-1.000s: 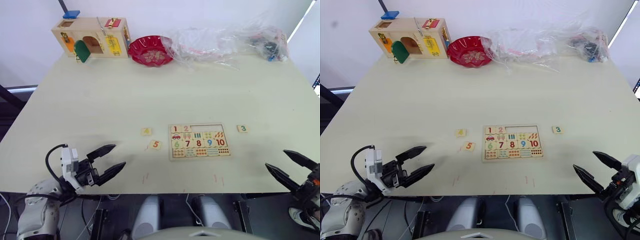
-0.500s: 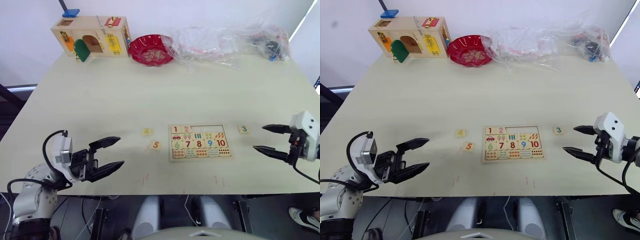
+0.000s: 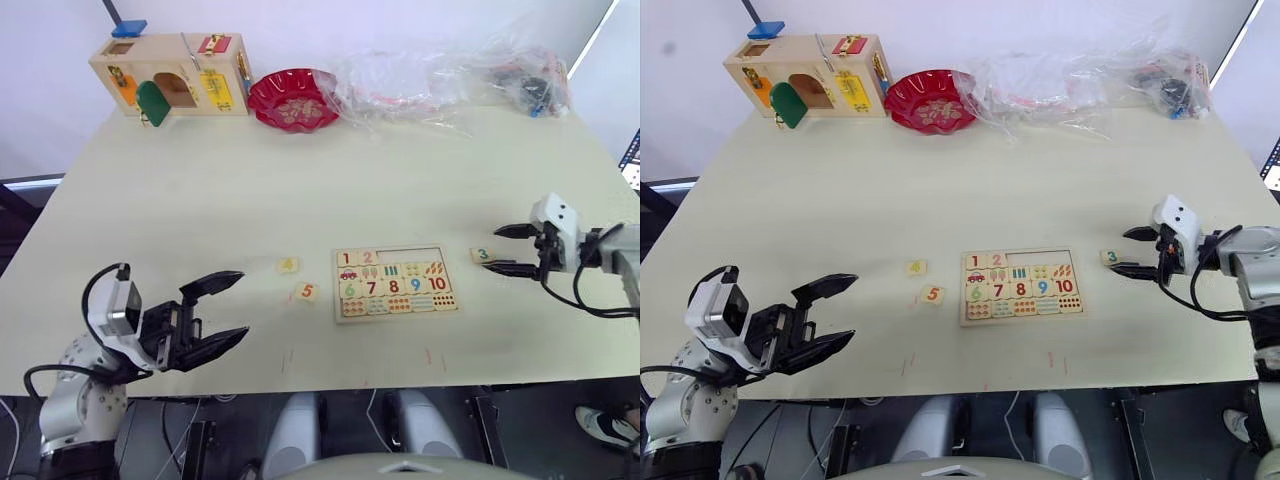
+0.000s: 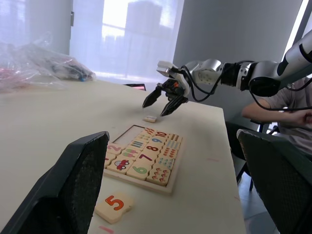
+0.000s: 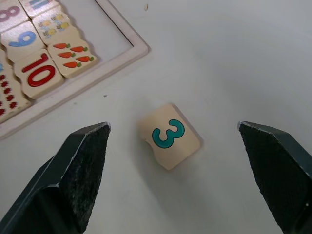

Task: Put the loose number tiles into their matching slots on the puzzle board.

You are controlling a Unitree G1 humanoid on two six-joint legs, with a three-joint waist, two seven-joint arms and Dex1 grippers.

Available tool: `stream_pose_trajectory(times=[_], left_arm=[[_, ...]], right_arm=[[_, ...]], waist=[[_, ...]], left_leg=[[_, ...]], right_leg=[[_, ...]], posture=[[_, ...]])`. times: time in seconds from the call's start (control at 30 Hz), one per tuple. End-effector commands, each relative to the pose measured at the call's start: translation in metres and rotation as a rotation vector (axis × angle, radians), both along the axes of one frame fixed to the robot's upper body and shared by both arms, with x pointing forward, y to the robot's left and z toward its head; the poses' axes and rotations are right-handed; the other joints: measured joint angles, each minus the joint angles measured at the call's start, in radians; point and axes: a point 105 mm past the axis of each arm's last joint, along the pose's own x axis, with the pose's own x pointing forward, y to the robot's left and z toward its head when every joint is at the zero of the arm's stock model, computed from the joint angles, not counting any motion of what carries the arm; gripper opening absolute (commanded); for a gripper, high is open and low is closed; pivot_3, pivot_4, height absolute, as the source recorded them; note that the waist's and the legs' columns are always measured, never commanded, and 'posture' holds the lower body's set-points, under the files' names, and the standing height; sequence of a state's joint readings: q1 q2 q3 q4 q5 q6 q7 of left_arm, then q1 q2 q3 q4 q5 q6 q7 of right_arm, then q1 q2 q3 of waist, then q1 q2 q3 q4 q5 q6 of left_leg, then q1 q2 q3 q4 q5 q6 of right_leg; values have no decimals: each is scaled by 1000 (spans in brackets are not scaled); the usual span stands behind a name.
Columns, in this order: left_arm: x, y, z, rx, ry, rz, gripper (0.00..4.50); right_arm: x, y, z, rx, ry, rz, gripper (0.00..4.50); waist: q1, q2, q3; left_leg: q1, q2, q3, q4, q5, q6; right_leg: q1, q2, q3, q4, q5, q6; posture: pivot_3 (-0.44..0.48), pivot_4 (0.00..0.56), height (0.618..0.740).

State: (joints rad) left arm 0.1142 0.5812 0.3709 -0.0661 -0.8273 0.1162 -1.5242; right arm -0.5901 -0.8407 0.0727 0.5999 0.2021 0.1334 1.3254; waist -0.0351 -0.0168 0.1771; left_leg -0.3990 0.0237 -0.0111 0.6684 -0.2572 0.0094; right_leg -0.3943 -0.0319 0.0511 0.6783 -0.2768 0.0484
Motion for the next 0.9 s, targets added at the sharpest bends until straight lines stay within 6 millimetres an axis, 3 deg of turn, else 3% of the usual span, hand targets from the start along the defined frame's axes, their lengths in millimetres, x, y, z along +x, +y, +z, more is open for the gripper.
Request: stream_pose_trajectory(times=[0.03,0.13,0.17,0.2,0.8,0.9], left_arm=[[-2,-1,7,9,-48,13,4500],[-3,-2,8,8,-51,26,4500],[-4,-1,8,9,-52,30,4500],[-4,-1,8,9,-52,34,4500],[-1,-1,12,21,-54,34,4500],[0,0,11,22,-55,35,4500]], right_arm=[[5,-1,2,-6,-10,21,4390],[6,0,-3,-4,21,32,4390],[6,0,-4,-5,24,34,3867],[6,0,-5,-6,25,35,3654],[1,0,-14,-21,44,67,3654],[-1,0,-15,-22,46,71,2915]], waist=[[-1,0,0],[-2,0,0],[-2,0,0],[-3,0,0],[-4,0,0],[-4,0,0]], left_leg=[[0,0,0,0,0,0],[0,0,-1,0,0,0],[0,0,-1,0,0,0],[0,0,-1,0,0,0],[1,0,-3,0,0,0],[1,0,-4,0,0,0]], right_leg=[[0,0,0,0,0,0],[0,0,0,0,0,0],[0,0,0,0,0,0],[0,-1,0,0,0,0],[1,0,1,0,0,0],[1,0,0,0,0,0]], posture=[[0,150,740],[0,150,740],[0,150,740],[0,150,740],[0,150,740],[0,150,740]])
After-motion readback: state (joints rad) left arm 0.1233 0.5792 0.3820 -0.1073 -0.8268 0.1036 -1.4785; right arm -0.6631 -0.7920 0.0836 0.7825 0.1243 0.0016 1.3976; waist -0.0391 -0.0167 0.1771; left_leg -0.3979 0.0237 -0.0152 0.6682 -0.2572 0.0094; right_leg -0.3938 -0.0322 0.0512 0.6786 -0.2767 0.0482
